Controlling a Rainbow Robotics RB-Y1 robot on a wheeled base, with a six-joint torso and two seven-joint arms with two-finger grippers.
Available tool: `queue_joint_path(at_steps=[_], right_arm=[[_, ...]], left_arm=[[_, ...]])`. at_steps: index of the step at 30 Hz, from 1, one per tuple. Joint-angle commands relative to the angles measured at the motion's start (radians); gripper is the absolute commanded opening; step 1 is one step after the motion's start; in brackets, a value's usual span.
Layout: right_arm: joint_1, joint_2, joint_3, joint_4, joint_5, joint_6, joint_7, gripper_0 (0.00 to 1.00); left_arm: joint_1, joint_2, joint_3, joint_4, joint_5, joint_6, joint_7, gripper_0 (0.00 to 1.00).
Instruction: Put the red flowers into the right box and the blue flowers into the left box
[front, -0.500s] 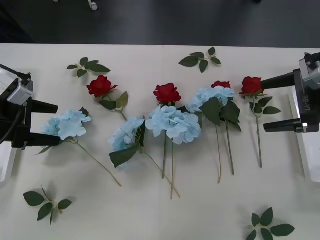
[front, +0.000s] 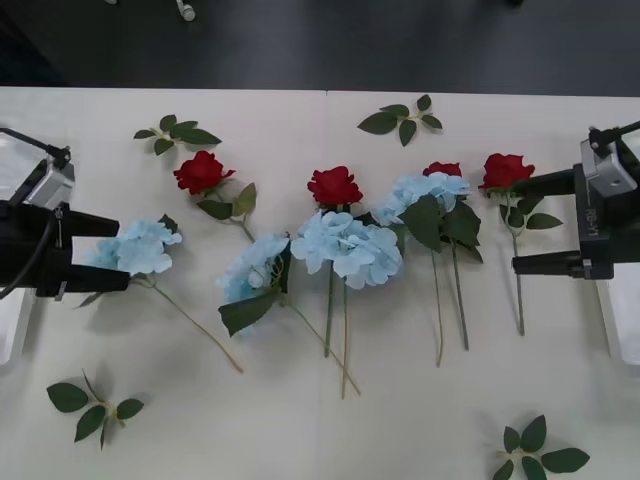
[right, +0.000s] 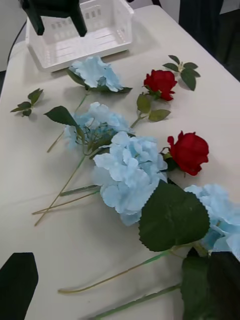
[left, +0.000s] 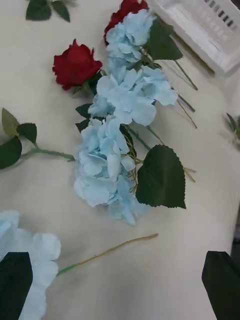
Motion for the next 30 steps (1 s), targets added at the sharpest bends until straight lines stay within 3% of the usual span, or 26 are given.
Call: queue_joint_path(at_steps=[1, 14, 21, 30], right_arm=[[-0.023, -0.076, 0.011, -0.012, 0.003, -0.052, -0.134, 1.0], [-0.101, -0.216, 0.052, -0.018, 0.119, -0.198, -0.717, 1.0], [-0.166, -0.227, 0.164, -0.018, 0.302, -0.246, -1.085, 1.0], [-0.204, -0.24, 0.311, -0.017, 0.508, -0.247, -1.458, 1.0]], left_arm=[[0.0, 0.017, -0.032, -0.029, -0.053, -0.034, 0.24, 1.0], [0.038, 0.014, -0.094, -0.195, -0.277, -0.07, 0.889, 1.0], [0.076, -0.053, -0.137, -0.301, -0.468, -0.082, 1.218, 1.0], [0.095, -0.133, -0.239, -0.339, -0.712, -0.103, 1.449, 1.0]])
